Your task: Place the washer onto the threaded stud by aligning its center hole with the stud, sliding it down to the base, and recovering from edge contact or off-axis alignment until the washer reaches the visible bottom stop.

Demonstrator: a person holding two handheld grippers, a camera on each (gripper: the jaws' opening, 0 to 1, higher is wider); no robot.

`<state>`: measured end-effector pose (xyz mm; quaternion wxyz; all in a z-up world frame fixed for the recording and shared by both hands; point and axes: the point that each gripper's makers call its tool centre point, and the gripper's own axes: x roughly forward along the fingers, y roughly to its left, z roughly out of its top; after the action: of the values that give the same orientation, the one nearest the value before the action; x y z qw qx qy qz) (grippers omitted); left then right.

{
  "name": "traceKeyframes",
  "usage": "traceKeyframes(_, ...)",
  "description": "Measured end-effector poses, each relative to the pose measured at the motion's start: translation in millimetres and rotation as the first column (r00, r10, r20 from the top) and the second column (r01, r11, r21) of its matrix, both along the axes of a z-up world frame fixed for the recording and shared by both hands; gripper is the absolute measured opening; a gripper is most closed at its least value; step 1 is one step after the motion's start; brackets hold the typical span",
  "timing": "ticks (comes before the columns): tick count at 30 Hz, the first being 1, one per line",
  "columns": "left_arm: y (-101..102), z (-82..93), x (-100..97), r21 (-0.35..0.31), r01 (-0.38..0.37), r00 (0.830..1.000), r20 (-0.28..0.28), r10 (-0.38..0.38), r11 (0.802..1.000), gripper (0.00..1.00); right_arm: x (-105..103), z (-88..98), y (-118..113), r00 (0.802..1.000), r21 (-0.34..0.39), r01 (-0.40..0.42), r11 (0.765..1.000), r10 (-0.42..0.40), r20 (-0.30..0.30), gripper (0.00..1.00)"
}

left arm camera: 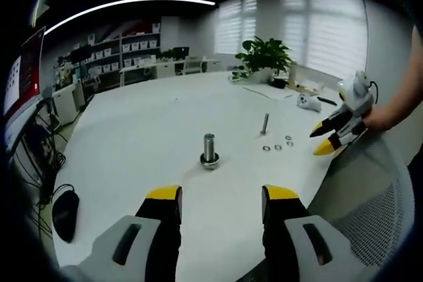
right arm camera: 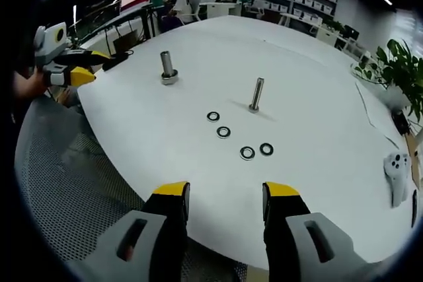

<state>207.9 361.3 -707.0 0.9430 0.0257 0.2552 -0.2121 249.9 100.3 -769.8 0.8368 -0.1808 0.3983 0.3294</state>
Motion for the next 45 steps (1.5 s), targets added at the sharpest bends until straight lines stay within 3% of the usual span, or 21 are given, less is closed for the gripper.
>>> traceKeyframes(14, -0.2, -1.4, -1.0, 0.008, 0.006, 1.000, 0.001, -0.006, 1.000, 0.47, 2.1, -4.4, 0.2, 0.997, -0.066, -0.075, 0.995, 0.073, -0.029, 0.47)
traceKeyframes(20, 0.8, -4.7, -1.3, 0.011, 0.005, 1.000, -0.011, -0.004, 1.000, 0.47, 15.2, -9.6, 1.3, 0.996, -0.092, -0.072, 0.993, 0.066, -0.057, 0.38)
traceKeyframes(32, 1.4, -7.5, -2.4, 0.018, 0.007, 1.000, -0.022, -0.006, 1.000, 0.47, 43.6, -11.3, 8.7, 0.997, -0.107, -0.044, 0.993, 0.036, -0.070, 0.32)
traceKeyframes(45, 1.3, -9.3, -3.1, 0.007, 0.003, 0.999, -0.035, -0.003, 1.000, 0.47, 54.8, -20.5, 12.9, 0.991, -0.104, -0.027, 0.994, 0.013, -0.131, 0.23)
